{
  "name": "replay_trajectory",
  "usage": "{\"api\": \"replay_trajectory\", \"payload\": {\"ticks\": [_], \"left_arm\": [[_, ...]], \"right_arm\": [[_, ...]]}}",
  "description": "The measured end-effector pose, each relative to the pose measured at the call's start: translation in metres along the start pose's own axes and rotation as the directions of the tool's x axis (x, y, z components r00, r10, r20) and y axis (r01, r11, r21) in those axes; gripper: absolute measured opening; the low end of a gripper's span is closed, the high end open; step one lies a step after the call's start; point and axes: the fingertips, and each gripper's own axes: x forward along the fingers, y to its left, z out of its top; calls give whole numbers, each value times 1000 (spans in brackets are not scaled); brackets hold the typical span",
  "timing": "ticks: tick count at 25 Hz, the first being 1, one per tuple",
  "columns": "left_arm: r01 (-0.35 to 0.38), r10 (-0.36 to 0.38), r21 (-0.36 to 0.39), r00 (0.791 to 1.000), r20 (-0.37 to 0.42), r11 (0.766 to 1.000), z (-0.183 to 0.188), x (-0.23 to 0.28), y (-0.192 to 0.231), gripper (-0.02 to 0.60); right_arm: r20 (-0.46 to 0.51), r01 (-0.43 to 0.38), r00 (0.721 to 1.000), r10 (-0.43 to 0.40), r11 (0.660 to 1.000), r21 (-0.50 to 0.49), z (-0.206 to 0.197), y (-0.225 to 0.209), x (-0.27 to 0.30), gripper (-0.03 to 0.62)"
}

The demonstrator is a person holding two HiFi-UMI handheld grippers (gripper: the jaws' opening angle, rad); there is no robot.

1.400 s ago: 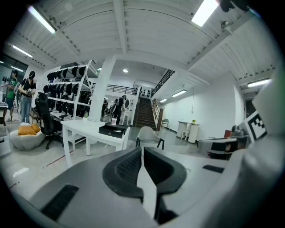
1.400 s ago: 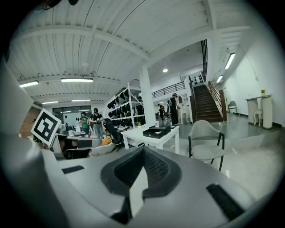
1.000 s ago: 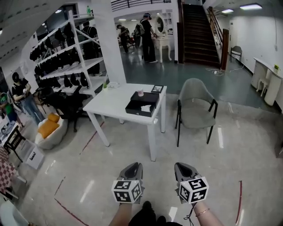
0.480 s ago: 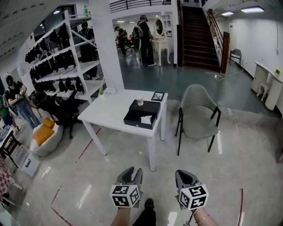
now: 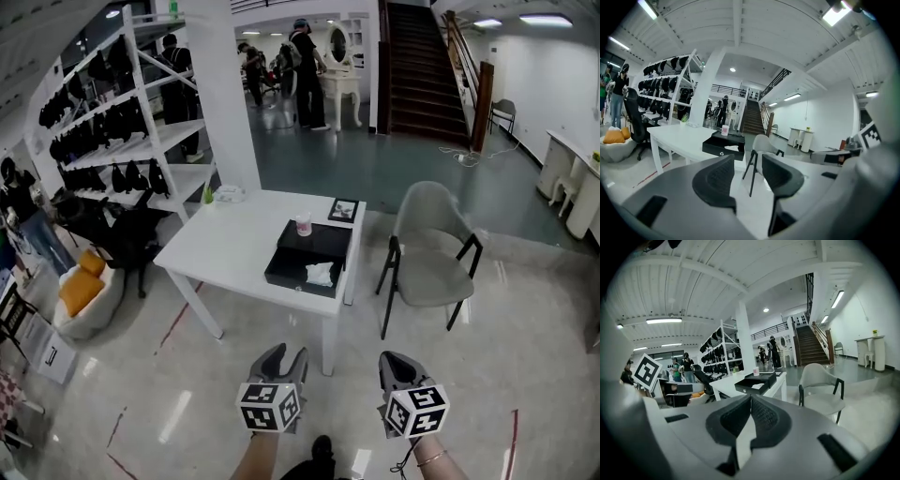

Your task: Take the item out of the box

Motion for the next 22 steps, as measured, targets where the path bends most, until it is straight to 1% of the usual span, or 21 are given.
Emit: {"api": "replay_trajectory", "payload": {"ticks": [7, 11, 15, 22], "left_arm": [[25, -24, 16, 1000, -8, 1000, 26, 50, 36, 167], [22, -22, 9, 1000, -17, 1000, 35, 68, 56, 169], [18, -18, -2, 999, -28, 1000, 37, 90, 64, 170], [4, -4, 10, 999, -43, 1000, 51, 129, 76, 179]], "right_arm": [[10, 49, 999, -49, 999, 23, 24, -14, 54, 0], [-13, 65, 998, -64, 997, 41, 23, -16, 74, 0], [-24, 74, 997, -73, 996, 56, 23, -25, 89, 0], [-27, 75, 997, -74, 995, 67, 33, -48, 120, 0]]}}
